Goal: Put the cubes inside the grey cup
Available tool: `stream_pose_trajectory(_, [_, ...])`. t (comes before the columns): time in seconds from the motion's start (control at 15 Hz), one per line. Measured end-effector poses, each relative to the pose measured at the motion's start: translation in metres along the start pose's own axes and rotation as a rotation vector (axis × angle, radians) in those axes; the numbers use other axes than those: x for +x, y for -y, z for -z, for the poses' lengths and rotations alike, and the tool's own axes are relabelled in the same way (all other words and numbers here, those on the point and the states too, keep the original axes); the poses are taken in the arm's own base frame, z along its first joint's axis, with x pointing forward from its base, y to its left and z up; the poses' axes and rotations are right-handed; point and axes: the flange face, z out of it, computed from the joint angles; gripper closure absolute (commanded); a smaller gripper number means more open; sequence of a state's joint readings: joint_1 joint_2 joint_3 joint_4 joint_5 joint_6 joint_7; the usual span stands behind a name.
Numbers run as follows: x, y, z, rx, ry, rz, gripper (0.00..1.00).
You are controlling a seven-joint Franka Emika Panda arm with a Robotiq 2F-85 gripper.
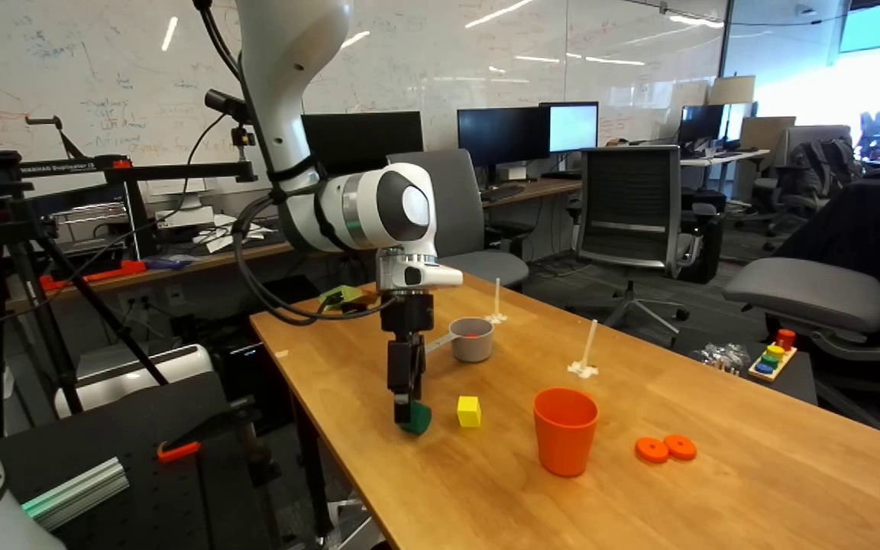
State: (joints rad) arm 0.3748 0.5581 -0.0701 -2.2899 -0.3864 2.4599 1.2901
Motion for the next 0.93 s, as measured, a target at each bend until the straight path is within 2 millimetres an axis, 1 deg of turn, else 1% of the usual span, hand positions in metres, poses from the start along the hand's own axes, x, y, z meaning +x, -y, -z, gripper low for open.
stream_pose_trajectory(0.2, [0.015,0.014,0.016,0.036,-0.031,-0.019,0.00])
stream_pose_trajectory(0.47, [0.044,0.030,0.052,0.105,-0.081,-0.057,0.00])
stream_pose_trajectory(0.6, [0.050,0.033,0.062,0.125,-0.094,-0.065,0.00])
stream_pose_trajectory(0.73, [0.050,0.033,0.062,0.125,-0.094,-0.067,0.00])
stream_pose_trajectory(0.93, [0.041,0.029,0.051,0.106,-0.076,-0.067,0.00])
